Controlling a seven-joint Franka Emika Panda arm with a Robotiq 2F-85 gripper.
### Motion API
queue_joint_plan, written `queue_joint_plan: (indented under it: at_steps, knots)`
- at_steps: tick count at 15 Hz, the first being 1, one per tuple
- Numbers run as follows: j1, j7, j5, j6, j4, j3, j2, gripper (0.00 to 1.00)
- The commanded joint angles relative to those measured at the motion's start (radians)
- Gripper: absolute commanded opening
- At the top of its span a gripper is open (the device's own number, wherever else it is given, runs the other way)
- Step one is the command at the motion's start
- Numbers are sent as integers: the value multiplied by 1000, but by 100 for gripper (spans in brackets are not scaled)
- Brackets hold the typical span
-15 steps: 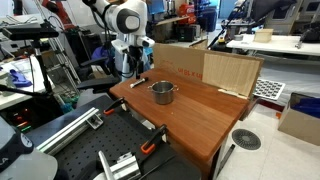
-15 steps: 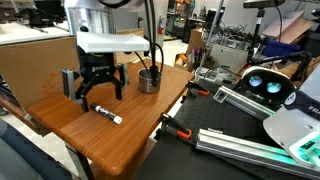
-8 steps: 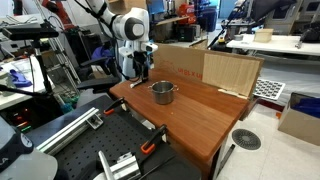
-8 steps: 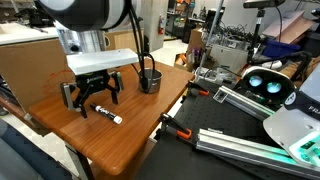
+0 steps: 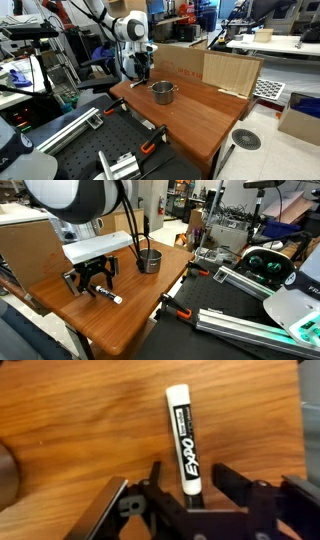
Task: Get the marker from the table and place it in the silver pot
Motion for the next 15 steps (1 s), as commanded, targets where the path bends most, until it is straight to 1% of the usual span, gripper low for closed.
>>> queue_joint_plan:
  at_steps: [1, 3, 4, 5, 6, 9, 11, 15]
  knots:
    - [24, 19, -38, -34, 39, -21, 29, 29]
    - [10, -3, -29, -60, 39, -7, 23, 14]
    - [17, -2, -42, -40, 24, -10, 10, 5]
    - [16, -7, -44, -28, 15, -7, 2, 2]
    - [13, -13, -43, -20, 4, -2, -9, 6]
    - [5, -27, -31, 0, -22, 15, -46, 6]
    - [0, -20, -17, 4, -50, 23, -97, 6]
    - [-6, -1, -43, 37, -146, 11, -261, 6]
